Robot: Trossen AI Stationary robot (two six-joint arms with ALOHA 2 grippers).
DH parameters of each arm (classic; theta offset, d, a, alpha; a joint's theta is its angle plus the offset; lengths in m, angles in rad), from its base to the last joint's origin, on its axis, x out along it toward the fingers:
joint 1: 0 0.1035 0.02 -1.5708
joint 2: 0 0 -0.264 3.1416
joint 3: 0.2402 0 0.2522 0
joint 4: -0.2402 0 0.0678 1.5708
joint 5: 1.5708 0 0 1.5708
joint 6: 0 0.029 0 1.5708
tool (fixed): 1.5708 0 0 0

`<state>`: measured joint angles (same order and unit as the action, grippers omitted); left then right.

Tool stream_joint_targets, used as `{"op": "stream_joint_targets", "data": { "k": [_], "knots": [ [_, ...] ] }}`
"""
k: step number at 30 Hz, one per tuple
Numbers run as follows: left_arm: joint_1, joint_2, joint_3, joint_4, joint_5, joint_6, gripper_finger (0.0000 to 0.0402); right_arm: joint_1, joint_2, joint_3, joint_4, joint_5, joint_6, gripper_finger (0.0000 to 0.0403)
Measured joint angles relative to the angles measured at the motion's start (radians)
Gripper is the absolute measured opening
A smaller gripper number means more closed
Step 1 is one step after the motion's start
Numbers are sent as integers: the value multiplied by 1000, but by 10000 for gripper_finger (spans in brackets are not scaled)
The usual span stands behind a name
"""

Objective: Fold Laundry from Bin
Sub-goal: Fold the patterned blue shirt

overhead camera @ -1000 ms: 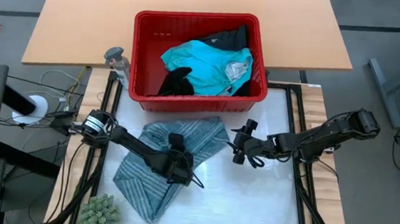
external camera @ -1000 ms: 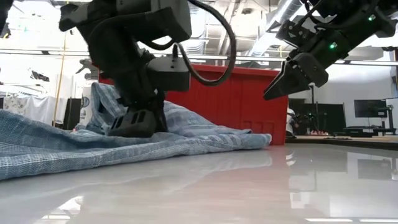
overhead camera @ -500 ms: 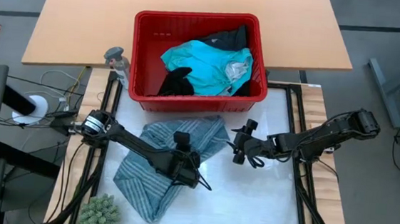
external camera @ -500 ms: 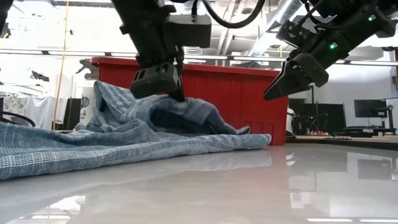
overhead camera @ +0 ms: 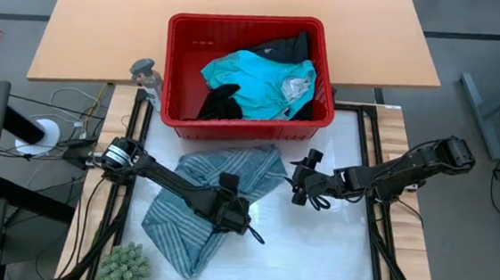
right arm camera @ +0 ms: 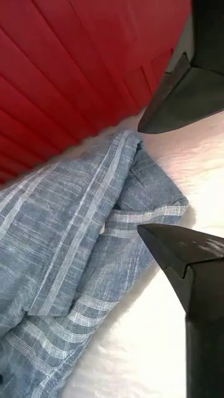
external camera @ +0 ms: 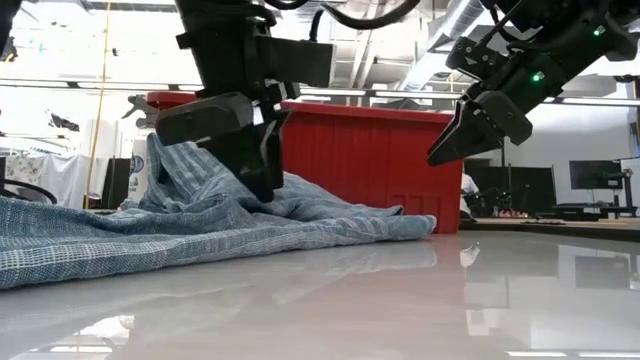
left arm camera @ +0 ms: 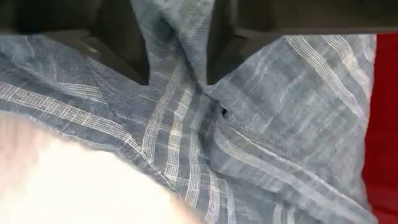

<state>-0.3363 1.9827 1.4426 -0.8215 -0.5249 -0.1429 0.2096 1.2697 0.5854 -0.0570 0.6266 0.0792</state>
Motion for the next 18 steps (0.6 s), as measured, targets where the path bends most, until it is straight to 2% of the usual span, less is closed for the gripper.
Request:
{"op": "stream_joint_targets", "data": {
  "k": [5,7,14,18],
  "knots": [
    [0,0,0,0,-146,-1,227,0,0,0,0,0,0,276],
    [1,0,0,2,-159,16,237,0,0,0,0,0,0,276],
    [-4,54,-6,31,-140,22,242,0,0,0,-8,0,1,276],
    [-6,109,-6,21,-262,24,243,-1,0,0,-18,0,9,276]
  ]
}}
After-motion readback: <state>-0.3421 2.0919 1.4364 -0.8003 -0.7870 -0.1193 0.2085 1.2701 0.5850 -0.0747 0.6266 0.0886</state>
